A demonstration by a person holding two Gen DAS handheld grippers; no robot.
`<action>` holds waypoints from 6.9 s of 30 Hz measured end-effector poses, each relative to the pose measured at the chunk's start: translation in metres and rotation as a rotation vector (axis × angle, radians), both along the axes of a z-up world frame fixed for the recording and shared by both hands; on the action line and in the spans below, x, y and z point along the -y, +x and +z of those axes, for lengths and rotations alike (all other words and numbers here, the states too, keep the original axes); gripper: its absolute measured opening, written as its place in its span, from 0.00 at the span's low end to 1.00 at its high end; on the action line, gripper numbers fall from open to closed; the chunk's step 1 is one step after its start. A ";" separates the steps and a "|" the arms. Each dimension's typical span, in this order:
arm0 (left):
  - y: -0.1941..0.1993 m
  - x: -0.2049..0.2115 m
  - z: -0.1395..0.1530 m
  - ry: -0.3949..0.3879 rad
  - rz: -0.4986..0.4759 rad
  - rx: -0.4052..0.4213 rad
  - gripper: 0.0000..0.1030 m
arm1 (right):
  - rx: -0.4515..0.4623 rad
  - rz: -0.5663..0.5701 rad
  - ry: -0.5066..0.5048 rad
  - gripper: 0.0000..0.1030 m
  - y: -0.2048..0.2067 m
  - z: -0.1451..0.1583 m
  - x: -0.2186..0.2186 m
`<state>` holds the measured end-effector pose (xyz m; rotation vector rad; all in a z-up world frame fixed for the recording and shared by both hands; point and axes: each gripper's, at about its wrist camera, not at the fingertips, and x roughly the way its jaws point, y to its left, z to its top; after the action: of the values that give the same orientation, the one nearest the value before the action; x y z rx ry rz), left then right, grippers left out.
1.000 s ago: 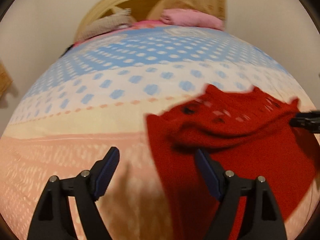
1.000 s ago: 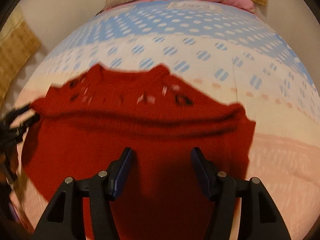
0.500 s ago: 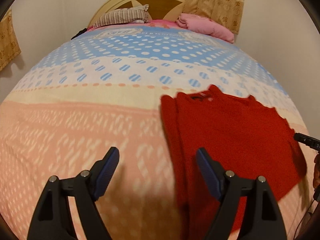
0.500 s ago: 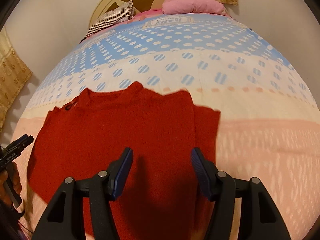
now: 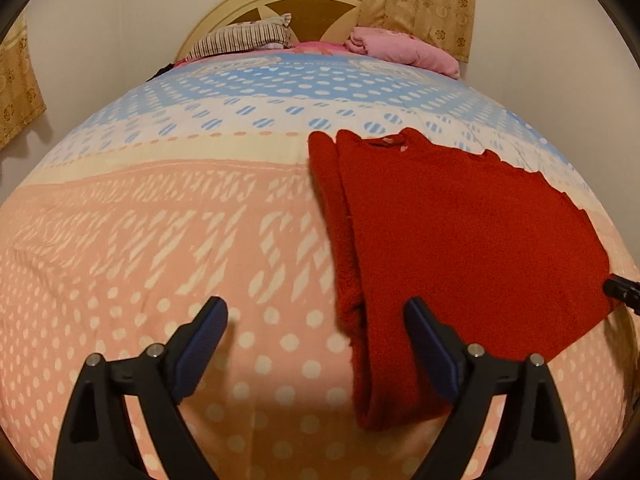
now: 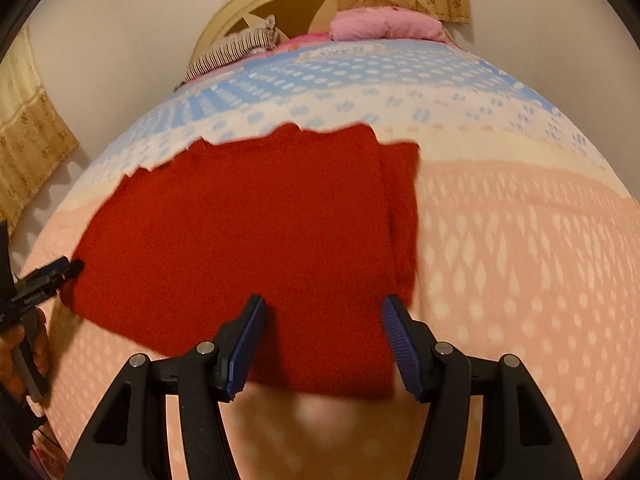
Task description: Fold small clothes
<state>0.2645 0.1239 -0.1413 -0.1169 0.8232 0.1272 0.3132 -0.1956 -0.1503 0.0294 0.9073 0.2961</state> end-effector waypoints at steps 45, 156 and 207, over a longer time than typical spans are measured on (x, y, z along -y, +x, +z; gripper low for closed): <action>0.025 -0.016 -0.005 -0.043 0.032 0.015 1.00 | 0.016 0.008 -0.138 0.48 -0.009 -0.009 -0.037; 0.143 0.153 0.079 -0.394 -0.409 0.046 0.12 | 0.308 0.135 0.151 0.06 -0.060 0.036 -0.081; 0.048 0.178 0.027 -0.136 -0.509 0.161 0.82 | 0.073 -0.114 0.227 0.04 -0.039 0.018 0.025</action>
<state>0.3128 -0.0537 -0.1143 -0.0421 0.6788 -0.4130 0.2740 -0.2203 -0.1321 0.2773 0.7928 0.2910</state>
